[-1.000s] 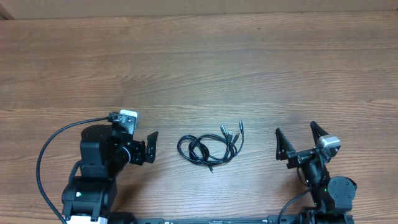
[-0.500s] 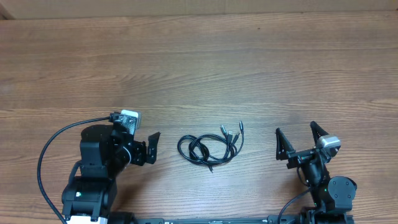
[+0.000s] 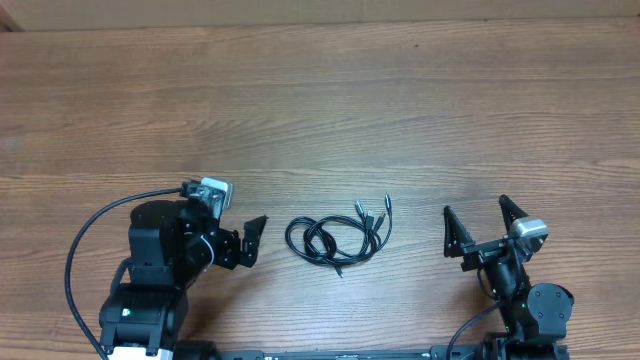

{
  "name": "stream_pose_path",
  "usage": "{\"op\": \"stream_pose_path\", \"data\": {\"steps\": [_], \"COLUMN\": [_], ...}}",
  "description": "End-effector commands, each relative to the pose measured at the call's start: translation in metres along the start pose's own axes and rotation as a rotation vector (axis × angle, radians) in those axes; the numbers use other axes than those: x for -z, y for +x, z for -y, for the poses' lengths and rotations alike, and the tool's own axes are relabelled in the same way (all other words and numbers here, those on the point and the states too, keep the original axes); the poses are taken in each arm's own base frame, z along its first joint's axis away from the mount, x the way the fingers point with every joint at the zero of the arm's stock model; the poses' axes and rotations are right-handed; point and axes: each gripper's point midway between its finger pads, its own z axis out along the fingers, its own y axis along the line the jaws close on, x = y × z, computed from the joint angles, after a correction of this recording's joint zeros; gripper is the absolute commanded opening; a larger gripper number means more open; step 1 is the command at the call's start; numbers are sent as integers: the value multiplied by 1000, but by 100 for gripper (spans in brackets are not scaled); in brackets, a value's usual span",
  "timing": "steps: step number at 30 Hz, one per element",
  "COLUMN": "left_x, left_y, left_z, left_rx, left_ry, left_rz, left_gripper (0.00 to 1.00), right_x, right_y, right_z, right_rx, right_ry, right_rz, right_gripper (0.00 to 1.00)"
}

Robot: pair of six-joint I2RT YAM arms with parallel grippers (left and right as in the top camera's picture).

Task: Untangle cables
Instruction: 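Move the left gripper slowly toward the left side of the cable bundle, then lower the left gripper onto the cable bundle and grasp it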

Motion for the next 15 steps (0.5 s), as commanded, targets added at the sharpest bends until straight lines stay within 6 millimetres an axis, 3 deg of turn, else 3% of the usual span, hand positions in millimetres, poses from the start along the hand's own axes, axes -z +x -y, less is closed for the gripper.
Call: {"op": "stream_pose_path", "data": {"steps": [1, 15], "left_x": [6, 7], "left_y": [-13, -6], "left_z": [15, 18], "left_rx": [-25, -53], "left_ry": [78, 97], "left_rz": [37, 9], "left_gripper": [100, 100], "right_x": [0, 0], "right_y": [1, 1], "right_z": [1, 1], "right_rx": [5, 5], "right_ry": [6, 6], "right_rz": [5, 5], "right_gripper": [100, 100]}}
